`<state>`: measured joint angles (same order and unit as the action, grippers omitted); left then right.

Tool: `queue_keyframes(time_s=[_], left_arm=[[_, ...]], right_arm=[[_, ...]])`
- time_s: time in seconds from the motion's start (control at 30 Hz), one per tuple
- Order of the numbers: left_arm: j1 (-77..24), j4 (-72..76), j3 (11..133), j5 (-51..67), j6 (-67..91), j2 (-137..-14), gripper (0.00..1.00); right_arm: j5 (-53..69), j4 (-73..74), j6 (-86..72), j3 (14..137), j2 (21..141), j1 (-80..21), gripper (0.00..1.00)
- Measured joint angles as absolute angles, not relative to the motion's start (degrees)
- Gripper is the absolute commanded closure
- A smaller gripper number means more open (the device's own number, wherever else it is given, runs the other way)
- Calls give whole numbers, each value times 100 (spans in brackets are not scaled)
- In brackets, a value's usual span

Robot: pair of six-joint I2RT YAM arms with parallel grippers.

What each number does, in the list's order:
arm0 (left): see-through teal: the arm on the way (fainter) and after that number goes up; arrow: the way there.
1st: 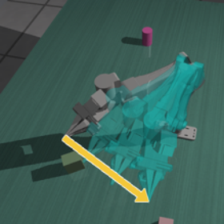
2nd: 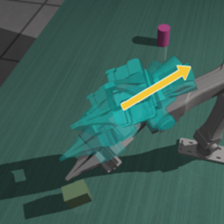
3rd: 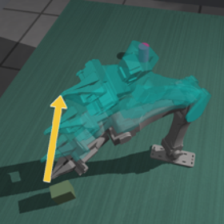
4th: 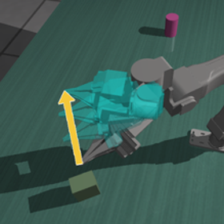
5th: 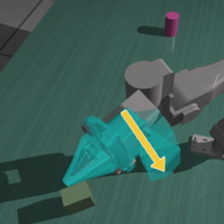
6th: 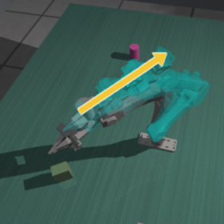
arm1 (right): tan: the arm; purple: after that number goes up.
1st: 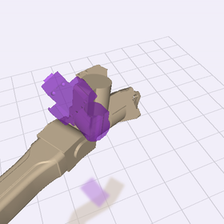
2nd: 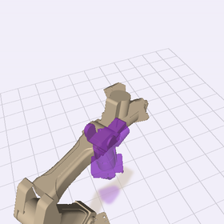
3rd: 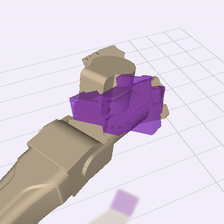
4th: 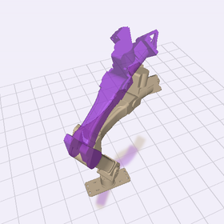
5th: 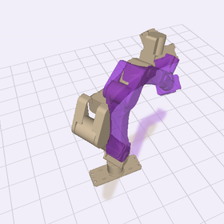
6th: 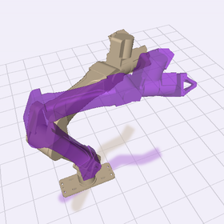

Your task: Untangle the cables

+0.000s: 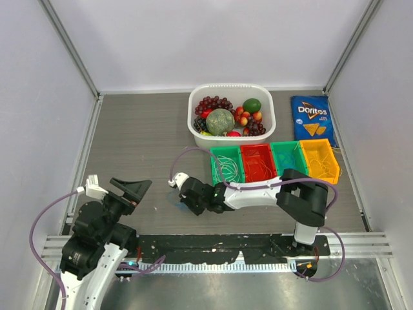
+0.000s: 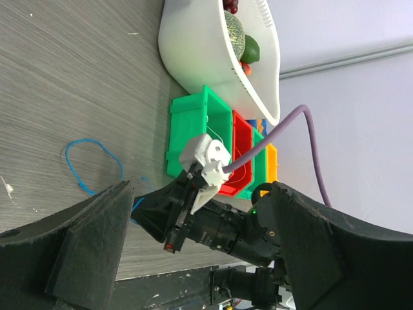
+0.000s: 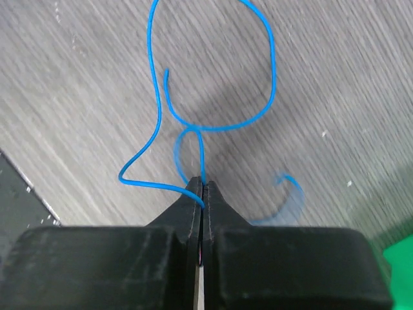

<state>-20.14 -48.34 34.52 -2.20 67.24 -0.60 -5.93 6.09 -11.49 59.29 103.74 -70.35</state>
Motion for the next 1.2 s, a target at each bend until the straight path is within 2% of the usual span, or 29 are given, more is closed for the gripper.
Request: queue_keyframes(time_s=[0.17,0.33,0.63,0.8,0.93,1.2], left_arm=[[-2014,-4746,3400,-169,6731,-60,9],[-2014,-4630,3282,-115,6753,-60,9],[-2014,-4569,3186,-80,6759,-60,9],[-2014,-4497,3186,36,6781,-60,9],[-2014,-4434,3186,119,6847,-60,9],[-2014,-4405,3186,189,6860,-60,9]], right_arm=[[-650,954,-1260,5688,9511,-7039,99],[-923,1074,-1507,5605,7793,-6831,99],[-2060,1503,-2270,5524,5319,-4971,99],[-2915,2224,-2569,5546,5065,-3896,99],[-3304,2825,-2823,5548,5349,-2893,99],[-3704,3153,-3181,5133,5706,-1942,99]])
